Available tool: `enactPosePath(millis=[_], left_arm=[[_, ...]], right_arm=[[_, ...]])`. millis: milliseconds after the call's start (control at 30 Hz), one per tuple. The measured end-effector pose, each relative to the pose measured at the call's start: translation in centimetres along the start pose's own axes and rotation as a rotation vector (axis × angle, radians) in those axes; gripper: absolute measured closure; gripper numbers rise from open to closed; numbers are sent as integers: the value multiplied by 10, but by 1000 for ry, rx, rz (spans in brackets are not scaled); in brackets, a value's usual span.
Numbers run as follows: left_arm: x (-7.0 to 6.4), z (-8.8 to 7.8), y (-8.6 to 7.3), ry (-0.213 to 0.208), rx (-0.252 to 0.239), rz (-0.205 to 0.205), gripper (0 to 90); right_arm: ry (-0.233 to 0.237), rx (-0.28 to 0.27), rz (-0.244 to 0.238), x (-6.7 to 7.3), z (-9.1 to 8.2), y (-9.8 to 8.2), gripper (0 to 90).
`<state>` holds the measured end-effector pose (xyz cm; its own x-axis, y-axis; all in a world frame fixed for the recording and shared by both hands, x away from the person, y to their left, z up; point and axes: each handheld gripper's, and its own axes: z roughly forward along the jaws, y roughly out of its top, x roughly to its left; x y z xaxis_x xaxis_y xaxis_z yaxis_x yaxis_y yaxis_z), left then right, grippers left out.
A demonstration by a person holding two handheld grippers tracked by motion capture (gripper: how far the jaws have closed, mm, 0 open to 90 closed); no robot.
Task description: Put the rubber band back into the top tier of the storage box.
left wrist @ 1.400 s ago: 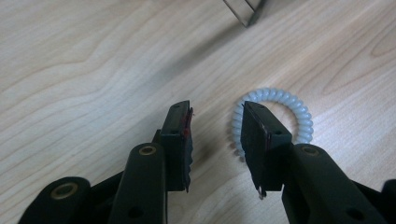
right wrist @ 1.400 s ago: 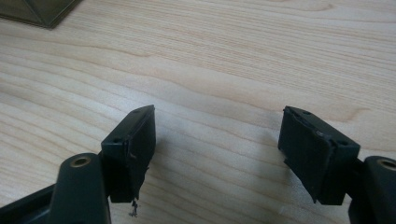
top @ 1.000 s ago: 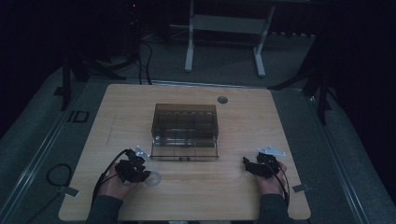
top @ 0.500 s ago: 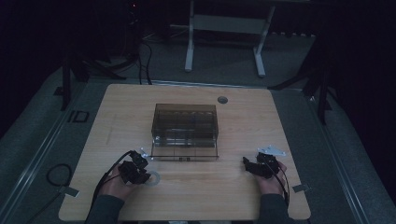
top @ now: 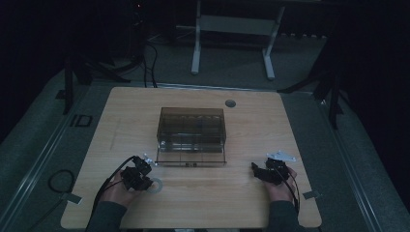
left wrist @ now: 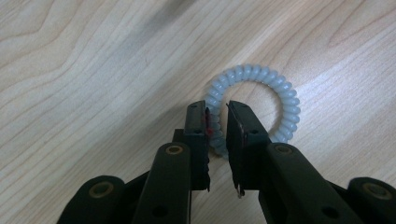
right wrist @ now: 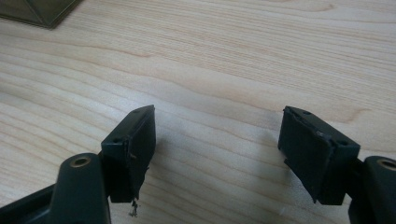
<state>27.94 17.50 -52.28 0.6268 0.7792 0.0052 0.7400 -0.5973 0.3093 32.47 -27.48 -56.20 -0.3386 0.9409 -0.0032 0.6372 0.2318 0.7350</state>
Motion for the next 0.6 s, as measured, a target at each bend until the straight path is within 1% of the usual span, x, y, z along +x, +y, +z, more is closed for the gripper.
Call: enactPosePath(millis=[100, 167, 200, 267, 467, 600], left_arm=[[0, -1, -1, 4, 15, -2, 797], [0, -1, -1, 4, 15, -2, 797], [0, -2, -1, 7, 30, 0, 800], [1, -2, -1, 8, 39, 1, 802], [2, -1, -1, -2, 78, 15, 802], [2, 1, -1, -6, 95, 21, 789]], right_arm=[[0, 0, 0, 0, 0, 0, 273], [0, 0, 0, 0, 0, 0, 273], [0, 0, 0, 0, 0, 0, 274], [0, 0, 0, 0, 0, 0, 273], [0, 0, 0, 0, 0, 0, 274], [0, 0, 0, 0, 0, 0, 273]])
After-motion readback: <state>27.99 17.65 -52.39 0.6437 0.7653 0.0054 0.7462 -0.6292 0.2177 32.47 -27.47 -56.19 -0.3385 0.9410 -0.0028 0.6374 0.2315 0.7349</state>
